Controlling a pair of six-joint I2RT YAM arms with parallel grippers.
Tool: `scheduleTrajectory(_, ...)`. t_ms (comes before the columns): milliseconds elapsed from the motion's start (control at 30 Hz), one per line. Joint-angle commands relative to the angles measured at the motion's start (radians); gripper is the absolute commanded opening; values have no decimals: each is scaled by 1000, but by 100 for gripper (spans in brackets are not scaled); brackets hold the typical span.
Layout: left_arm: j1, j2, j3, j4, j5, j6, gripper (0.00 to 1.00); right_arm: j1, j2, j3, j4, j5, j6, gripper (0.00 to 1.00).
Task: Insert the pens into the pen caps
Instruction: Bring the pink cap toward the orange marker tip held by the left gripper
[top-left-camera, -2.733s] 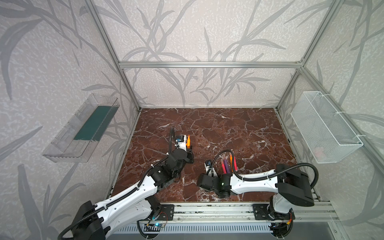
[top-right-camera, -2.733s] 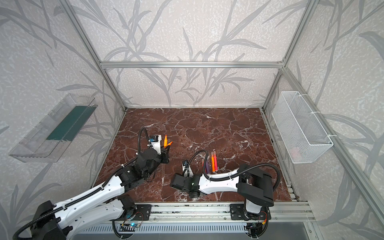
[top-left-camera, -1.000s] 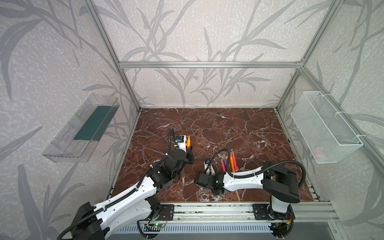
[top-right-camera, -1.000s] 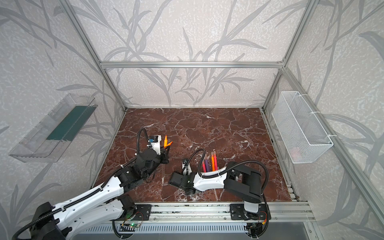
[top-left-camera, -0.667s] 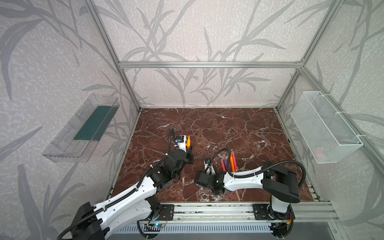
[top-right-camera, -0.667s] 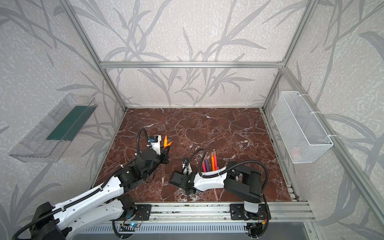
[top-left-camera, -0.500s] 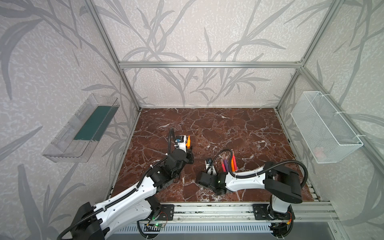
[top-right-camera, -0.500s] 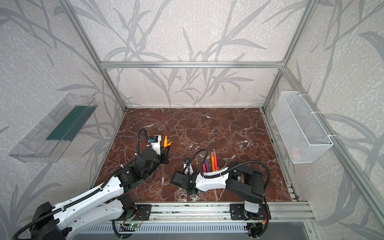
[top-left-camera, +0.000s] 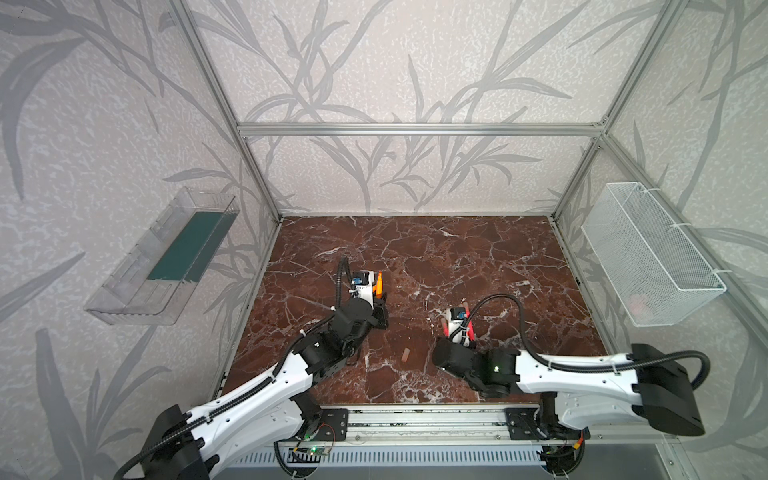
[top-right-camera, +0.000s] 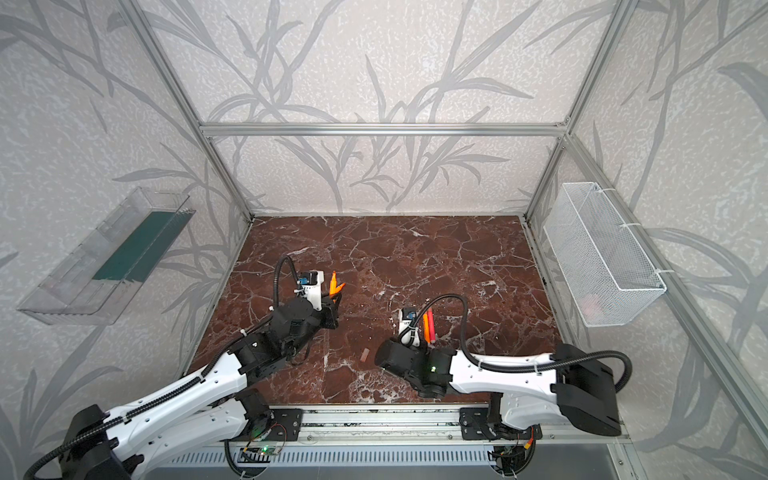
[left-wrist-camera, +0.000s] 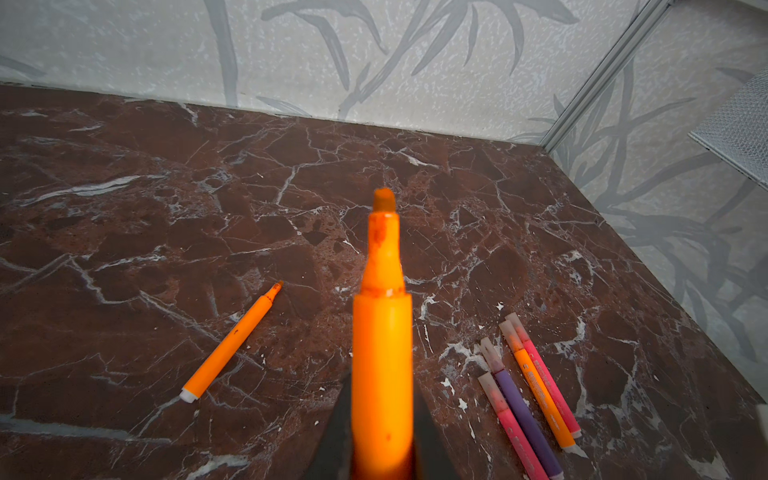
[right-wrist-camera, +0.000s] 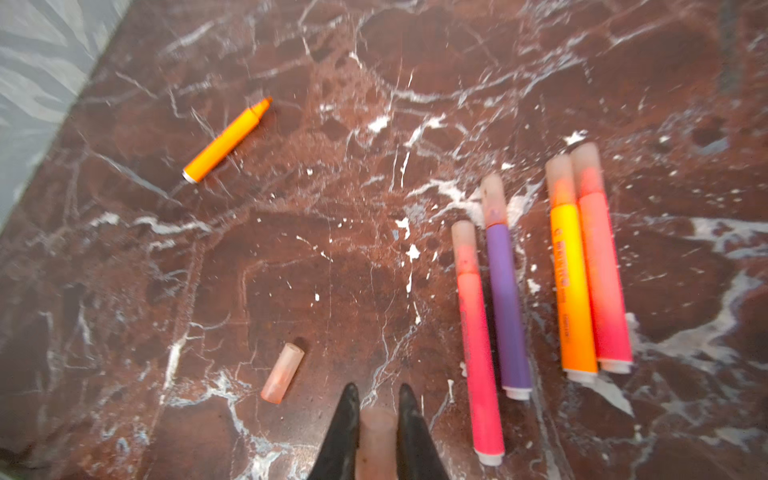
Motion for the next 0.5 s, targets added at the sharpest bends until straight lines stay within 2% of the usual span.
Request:
scheduleTrajectory(0,4,-8,58,-104,75,-140,0,-5,-135,-43,-17,112,-1,13)
scheduleTrajectory(33,4,-13,69,-133,116,-201,0,-5,-190,-57,-17,127,-3,13)
scheduleTrajectory(133,0,-23,60,-105,321,-270,0,-6,-338,-107,-12,163,-11,13)
scheduleTrajectory(233,-26,-1,-36,45,447,-322,0,-7,-464,-149,17,180,-39,12)
scheduleTrajectory(300,-79,23,-63,81,446,-304,0,-8,-531,-159,15,180,-54,12)
scheduleTrajectory(400,-206,50,-59,87,358,-249,0,-7,-619,-182,22,175,-61,11)
scheduleTrajectory(467,-268,61,-59,120,345,-227,0,-7,-675,-217,64,168,-65,11)
